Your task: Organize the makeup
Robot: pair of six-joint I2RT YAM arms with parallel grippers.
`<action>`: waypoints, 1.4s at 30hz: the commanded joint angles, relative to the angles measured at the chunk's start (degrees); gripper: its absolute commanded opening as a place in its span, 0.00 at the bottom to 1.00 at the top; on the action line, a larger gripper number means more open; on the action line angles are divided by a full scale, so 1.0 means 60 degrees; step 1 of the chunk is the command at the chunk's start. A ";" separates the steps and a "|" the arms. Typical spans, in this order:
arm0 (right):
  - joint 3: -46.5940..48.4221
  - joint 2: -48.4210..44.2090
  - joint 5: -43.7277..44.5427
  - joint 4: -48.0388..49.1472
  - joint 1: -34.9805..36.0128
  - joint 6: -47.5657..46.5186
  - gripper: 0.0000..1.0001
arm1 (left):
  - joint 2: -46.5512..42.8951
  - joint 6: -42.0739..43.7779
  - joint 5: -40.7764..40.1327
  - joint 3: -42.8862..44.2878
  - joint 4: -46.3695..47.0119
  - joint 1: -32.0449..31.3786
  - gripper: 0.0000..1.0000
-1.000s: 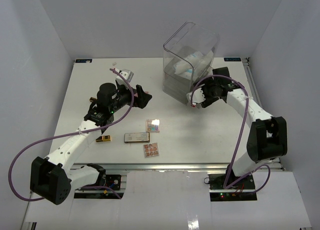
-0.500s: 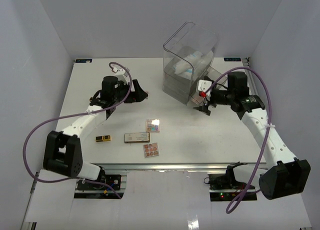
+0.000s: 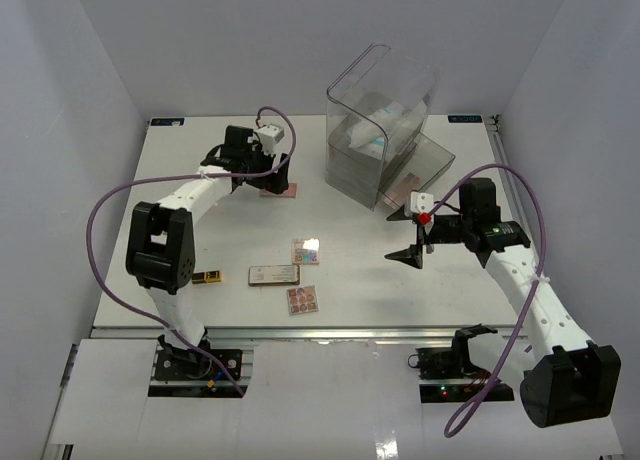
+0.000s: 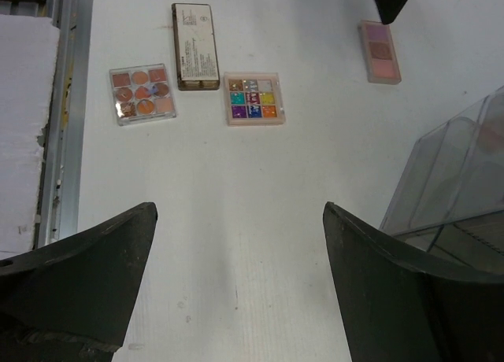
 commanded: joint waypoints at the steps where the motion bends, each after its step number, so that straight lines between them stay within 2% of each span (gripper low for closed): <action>1: -0.0109 -0.0297 -0.0485 0.0259 -0.0476 -0.0164 0.92 | 0.1168 0.3497 -0.1028 0.0629 -0.0371 -0.0225 0.98; 6: -0.0109 -0.0451 -0.0626 0.0258 -0.0583 -0.0127 0.92 | 0.1900 0.4607 -0.0416 0.1278 -0.0352 -0.0226 0.96; 15: -0.0120 -0.0441 -0.0605 0.0244 -0.0598 -0.0117 0.91 | 0.2283 0.5181 -0.0668 0.1335 0.0465 -0.0283 0.95; 24: -0.0123 -0.0349 -0.0610 0.0244 -0.0702 -0.0082 0.91 | 0.2810 0.6320 0.0694 0.1473 0.0506 -0.0284 0.94; 31: -0.0124 -0.0378 -0.0568 0.0238 -0.0788 -0.0083 0.91 | 0.3169 0.6227 0.1315 0.1787 -0.0166 -0.0225 0.85; 37: -0.0138 -0.0528 -0.0661 0.0244 -0.0911 -0.0070 0.91 | 0.3255 0.5528 0.1630 0.1769 -0.0323 0.0017 0.77; 42: -0.0159 -0.0645 -0.0809 0.0244 -0.1035 -0.0083 0.91 | 0.3108 0.4448 0.1519 0.1590 -0.0111 0.0170 0.60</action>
